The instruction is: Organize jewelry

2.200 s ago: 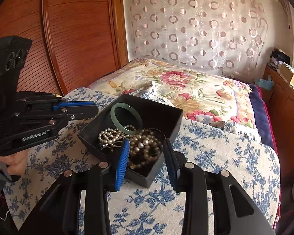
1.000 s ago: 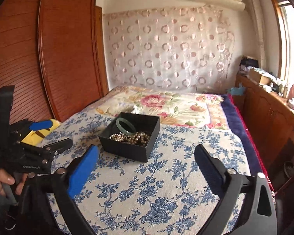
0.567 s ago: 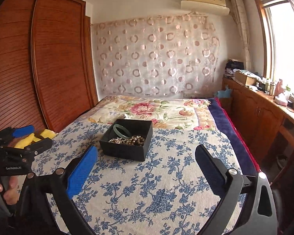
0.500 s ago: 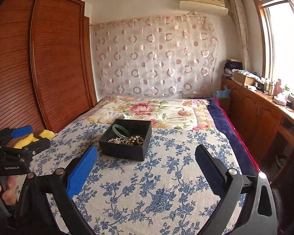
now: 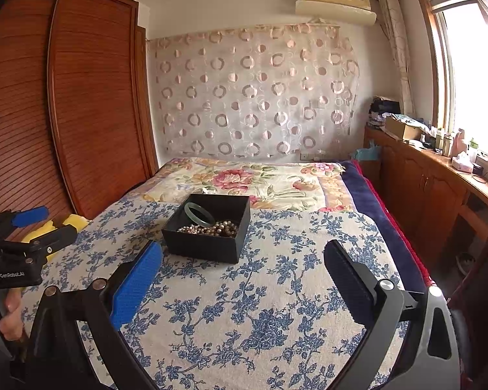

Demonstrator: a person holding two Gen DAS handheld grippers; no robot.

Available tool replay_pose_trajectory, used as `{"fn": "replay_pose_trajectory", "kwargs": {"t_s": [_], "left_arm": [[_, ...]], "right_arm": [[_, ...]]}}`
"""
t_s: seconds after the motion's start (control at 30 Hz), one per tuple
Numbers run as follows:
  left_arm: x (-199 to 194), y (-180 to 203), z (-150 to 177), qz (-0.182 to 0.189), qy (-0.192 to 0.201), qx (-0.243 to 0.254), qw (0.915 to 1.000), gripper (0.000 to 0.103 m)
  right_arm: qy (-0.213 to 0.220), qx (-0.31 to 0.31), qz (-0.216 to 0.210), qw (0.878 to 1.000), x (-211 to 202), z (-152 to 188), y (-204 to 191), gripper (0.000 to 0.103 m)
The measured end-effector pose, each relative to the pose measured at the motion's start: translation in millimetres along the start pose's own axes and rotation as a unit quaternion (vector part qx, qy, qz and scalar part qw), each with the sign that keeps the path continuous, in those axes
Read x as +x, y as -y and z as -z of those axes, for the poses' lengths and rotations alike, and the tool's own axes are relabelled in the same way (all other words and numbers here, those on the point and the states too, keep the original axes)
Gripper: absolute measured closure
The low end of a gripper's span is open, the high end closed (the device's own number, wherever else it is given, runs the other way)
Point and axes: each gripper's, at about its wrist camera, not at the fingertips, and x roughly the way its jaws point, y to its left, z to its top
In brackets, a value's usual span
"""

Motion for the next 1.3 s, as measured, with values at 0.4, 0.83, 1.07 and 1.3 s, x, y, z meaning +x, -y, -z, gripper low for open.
{"fn": "replay_pose_trajectory", "kwargs": {"t_s": [0.4, 0.83, 1.07, 1.3], "left_arm": [[-4, 2, -2, 0.001, 0.007, -0.004, 1.0, 0.008], [-6, 3, -3, 0.002, 0.011, -0.004, 0.9999, 0.008], [-13, 3, -6, 0.003, 0.021, -0.007, 0.9998, 0.008], [-15, 5, -6, 0.003, 0.025, -0.006, 0.9997, 0.008]], "right_arm": [[0.003, 0.0, 0.0, 1.0, -2, -1, -1, 0.003], [0.004, 0.001, 0.001, 1.0, -4, -1, -1, 0.003], [0.005, 0.001, 0.001, 1.0, -4, -1, -1, 0.003], [0.005, 0.002, 0.0, 1.0, -4, -1, 0, 0.003]]}}
